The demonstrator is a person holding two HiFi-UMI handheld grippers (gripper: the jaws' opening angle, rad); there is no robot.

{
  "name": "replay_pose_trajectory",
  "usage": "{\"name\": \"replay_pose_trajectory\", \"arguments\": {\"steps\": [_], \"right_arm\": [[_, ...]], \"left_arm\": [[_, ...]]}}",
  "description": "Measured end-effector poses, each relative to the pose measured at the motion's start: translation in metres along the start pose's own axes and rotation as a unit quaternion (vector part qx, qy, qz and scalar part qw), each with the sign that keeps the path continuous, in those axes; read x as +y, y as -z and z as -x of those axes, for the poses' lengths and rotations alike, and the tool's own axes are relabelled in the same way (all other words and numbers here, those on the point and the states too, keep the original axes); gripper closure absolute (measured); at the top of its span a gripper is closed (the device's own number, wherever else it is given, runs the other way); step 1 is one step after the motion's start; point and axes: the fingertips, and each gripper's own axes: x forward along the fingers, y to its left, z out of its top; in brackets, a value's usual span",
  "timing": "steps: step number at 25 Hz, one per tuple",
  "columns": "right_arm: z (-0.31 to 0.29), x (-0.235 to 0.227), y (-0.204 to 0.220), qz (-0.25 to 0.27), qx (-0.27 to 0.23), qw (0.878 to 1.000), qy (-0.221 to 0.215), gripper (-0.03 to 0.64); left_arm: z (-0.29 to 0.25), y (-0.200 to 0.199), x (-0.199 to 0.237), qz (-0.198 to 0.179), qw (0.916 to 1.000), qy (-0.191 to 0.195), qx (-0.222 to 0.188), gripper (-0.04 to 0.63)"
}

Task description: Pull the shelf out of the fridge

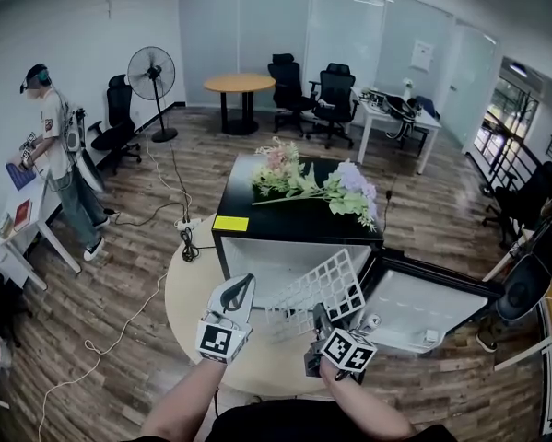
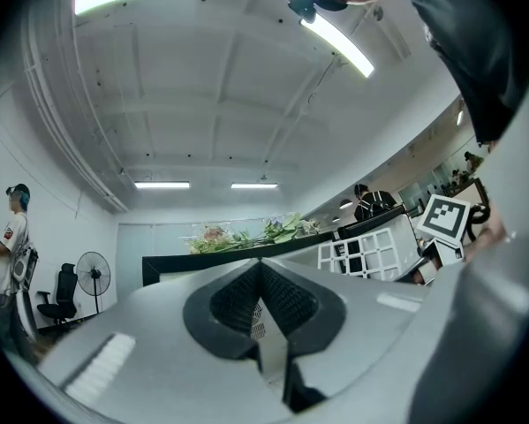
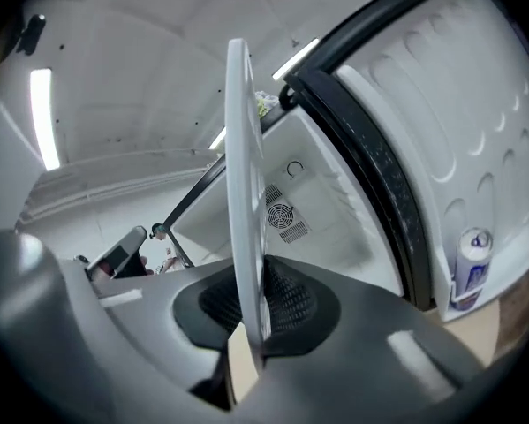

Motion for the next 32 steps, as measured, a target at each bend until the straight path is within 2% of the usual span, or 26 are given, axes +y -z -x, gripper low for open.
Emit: {"name": "replay_pose_trajectory", "arguments": {"steps": [6,14,22,32], "right_arm": [[0.009,-0.003,-0.014,0.122,-0.012,0.992,0.018,0.584],[0.022,-0.006,-0.038,0.253,-0.046,0.965,0.042,0.584],[0.035,0.003,-0.064,0.319,-0.110,0.940,0.049,0.584],[0.054,0.008,-0.096,0.352,-0.189,0.915,0.060,0.585]], "left_arm": [[-0.007,0.001,-0.003,0.008,1.0000,0.000,0.002,0.595],[-0.016,0.013,-0.007,0.012,0.9998,0.014,0.005,0.595],[-0.025,0.019,-0.009,0.014,0.9996,0.022,0.009,0.595],[-0.035,0.026,-0.006,0.027,0.9994,0.017,0.013,0.595]]}}
